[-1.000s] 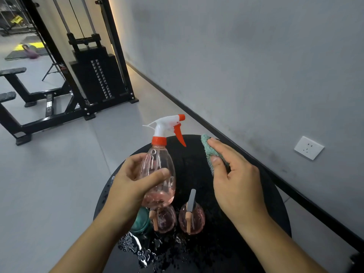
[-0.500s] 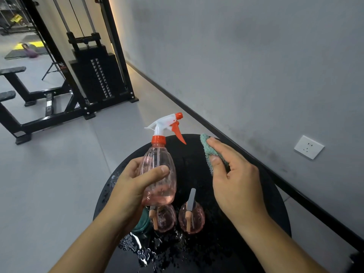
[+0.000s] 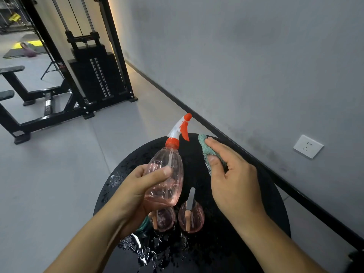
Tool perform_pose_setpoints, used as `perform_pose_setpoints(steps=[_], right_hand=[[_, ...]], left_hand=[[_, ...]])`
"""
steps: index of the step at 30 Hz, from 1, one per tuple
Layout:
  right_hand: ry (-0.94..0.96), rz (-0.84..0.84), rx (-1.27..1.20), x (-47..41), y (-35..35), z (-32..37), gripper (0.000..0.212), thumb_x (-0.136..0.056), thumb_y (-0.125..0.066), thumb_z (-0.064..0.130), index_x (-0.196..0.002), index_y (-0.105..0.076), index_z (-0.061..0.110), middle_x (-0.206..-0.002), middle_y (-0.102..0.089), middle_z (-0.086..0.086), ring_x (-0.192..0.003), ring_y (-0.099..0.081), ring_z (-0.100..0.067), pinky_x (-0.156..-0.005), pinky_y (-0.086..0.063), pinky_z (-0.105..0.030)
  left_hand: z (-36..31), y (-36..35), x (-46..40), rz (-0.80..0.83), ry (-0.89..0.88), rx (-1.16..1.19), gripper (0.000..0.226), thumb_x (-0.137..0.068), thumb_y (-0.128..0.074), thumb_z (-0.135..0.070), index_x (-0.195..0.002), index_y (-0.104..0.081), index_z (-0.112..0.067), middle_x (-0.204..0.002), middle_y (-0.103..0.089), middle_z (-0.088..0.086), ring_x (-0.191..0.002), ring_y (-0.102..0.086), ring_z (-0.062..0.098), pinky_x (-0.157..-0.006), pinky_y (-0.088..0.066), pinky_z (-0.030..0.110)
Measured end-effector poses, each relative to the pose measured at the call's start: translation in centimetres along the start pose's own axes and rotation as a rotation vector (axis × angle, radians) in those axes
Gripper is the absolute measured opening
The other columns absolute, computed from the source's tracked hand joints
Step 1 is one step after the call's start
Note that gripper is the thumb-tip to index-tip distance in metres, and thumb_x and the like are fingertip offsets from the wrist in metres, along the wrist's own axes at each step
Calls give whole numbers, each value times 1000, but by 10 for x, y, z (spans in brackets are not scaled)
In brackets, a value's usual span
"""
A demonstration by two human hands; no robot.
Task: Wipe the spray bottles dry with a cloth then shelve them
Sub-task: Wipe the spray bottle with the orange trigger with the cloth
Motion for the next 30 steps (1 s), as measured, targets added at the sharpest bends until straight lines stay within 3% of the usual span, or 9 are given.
perform_pose_setpoints(steps=[3,6,9,16,19,22,24,27,30], right_hand=[[-6,13,-3,1,-2,0,42,-98,-58,6,-135,-61,25,-129,-60,20,-114,-54,15,-92,-46,-7],[-1,11,3,1,-2,0,41,-98,-58,7,-135,-61,25,-129,-61,19,-116,-55,11,-93,-46,-7],[4,5,10,0,-1,0,41,-98,-59,7,-135,-62,25,-129,-61,20,-116,-55,12,-93,-46,-7],[9,0,4,0,-2,2,42,-98,-59,5,-135,-62,25,-128,-61,20,-117,-54,13,-95,-47,-9],[7,1,4,0,-1,1,42,-98,-59,5,-135,-62,24,-129,-62,19,-118,-55,11,-94,-46,-8],[8,-3,14,0,0,1,42,-98,-59,4,-134,-62,24,-129,-63,17,-119,-55,9,-94,-45,-6],[6,-2,23,-1,0,1,42,-98,-59,4,-135,-62,24,-130,-62,17,-118,-56,8,-92,-44,-4],[7,5,29,0,0,2,42,-98,-58,4,-135,-62,24,-130,-61,17,-119,-56,7,-90,-42,-2],[0,9,15,0,0,1,42,-98,-59,4,-134,-62,24,-128,-61,19,-116,-56,11,-92,-45,-4]], left_hand=[[-2,1,0,-25,-15,-3,90,-55,-94,-34,-131,-59,-1,-111,-71,25,-80,-75,32,-58,-64,47],[-3,4,0,-53,-43,4,67,-68,-88,-30,-126,-68,-1,-109,-74,21,-86,-74,32,-90,-58,66],[-5,4,0,-81,-45,30,28,-76,-81,-30,-97,-82,-12,-95,-74,13,-80,-72,28,-85,-60,62],[-4,4,5,-44,23,36,58,-74,-72,-41,-120,-69,-6,-102,-76,21,-78,-70,33,-63,-59,41],[-2,1,6,12,57,14,61,-72,-81,-48,-119,-72,-10,-116,-75,21,-87,-72,34,-65,-60,43],[-1,0,5,15,52,-19,86,-56,-92,-38,-128,-61,-4,-111,-72,21,-81,-72,31,-63,-61,43],[-2,0,4,-11,35,-26,83,-55,-91,-31,-128,-61,-4,-111,-72,23,-79,-73,31,-64,-63,47],[-3,1,3,-64,5,-10,58,-65,-81,-26,-119,-70,-5,-95,-79,14,-82,-74,31,-82,-62,63],[-3,-1,4,-64,13,-29,48,-71,-76,-30,-112,-72,-6,-90,-77,17,-76,-71,30,-71,-63,50]])
Point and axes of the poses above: each hand's wrist, its own x-axis away from the middle knuckle, its own y-axis out of the back of the hand, z = x × y, the point moved 8 cm from there along -x, towards the middle knuckle
